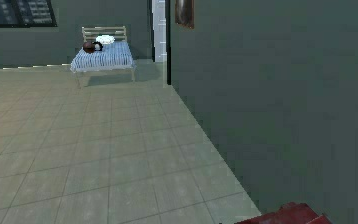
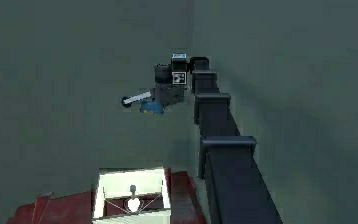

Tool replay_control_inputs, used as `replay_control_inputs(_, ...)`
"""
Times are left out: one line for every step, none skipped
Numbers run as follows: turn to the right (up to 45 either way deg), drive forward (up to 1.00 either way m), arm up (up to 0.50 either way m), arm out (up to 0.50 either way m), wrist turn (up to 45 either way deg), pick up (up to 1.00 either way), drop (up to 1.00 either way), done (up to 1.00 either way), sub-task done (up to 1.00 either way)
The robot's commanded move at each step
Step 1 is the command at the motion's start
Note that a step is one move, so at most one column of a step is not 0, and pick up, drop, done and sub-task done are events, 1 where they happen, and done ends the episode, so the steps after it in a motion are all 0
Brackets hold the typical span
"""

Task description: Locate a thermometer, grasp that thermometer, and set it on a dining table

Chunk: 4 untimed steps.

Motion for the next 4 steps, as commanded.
replay_control_inputs(0.0,0.0,0.0,0.0,-45.0,0.0,0.0,0.0,0.0)
replay_control_inputs(0.0,0.0,0.0,0.0,-45.0,0.0,0.0,0.0,0.0)
replay_control_inputs(0.0,0.0,0.0,0.0,-9.0,0.0,0.0,0.0,0.0)
replay_control_inputs(0.0,0.0,0.0,-0.34,0.0,0.0,0.0,0.0,0.0)
